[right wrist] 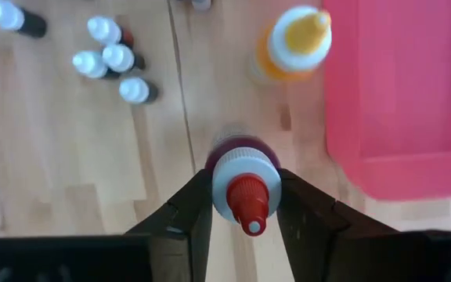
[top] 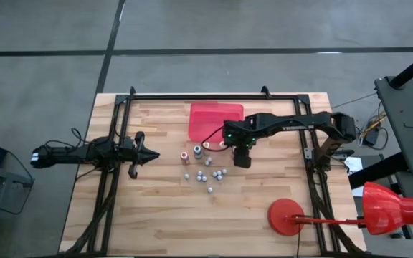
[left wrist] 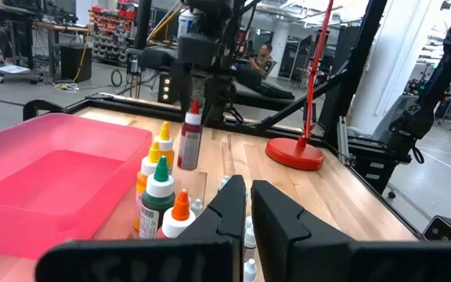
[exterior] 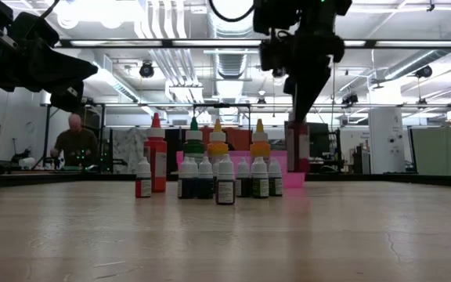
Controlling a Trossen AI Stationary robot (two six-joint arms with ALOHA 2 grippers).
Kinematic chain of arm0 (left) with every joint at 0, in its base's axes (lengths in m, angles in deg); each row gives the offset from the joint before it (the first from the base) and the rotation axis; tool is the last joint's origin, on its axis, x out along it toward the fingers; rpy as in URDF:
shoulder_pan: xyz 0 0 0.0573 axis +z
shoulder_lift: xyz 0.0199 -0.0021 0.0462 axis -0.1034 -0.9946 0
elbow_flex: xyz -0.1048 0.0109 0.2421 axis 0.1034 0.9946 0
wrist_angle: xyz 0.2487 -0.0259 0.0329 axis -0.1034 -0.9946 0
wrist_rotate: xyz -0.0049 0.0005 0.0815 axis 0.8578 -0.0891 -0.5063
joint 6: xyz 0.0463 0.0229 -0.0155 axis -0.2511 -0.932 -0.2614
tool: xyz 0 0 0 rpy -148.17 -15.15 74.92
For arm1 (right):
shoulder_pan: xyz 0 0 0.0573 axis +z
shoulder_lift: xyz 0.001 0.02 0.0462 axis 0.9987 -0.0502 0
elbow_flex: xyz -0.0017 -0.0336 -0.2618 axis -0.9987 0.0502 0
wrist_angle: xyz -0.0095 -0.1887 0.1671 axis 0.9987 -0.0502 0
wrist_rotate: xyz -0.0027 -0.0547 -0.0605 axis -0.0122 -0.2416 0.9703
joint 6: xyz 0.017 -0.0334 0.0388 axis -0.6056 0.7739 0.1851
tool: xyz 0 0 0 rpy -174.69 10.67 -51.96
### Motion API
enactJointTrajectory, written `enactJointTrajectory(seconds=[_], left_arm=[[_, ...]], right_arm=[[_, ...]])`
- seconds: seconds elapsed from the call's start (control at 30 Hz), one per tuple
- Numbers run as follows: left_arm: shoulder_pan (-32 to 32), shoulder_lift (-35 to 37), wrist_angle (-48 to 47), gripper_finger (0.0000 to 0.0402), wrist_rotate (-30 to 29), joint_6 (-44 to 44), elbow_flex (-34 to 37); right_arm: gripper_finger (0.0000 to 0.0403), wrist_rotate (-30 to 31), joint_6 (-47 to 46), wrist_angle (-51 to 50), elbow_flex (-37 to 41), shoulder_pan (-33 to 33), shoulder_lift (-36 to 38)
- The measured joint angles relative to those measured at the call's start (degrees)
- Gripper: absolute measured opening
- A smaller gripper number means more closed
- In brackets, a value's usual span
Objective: Pick & Place food coloring
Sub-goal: Put the large red food coloring bottle into the pink bin
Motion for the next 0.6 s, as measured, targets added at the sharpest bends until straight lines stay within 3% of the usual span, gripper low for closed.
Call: enactJointTrajectory(seconds=[0.33, 0.6], left_arm=[[-0.01, 0.00, 0.00, 0.0000, -0.01, -0.01, 0.00], [0.00, 0.00, 0.00, 0.0000, -0.01, 0.00, 0.02]], right_arm=[[0.0111, -2.49, -3.07, -1.75, -2.21, -0.37, 7.04], [0.0111, -2.51, -2.80, -4.36, -10.26, -2.14, 6.40]])
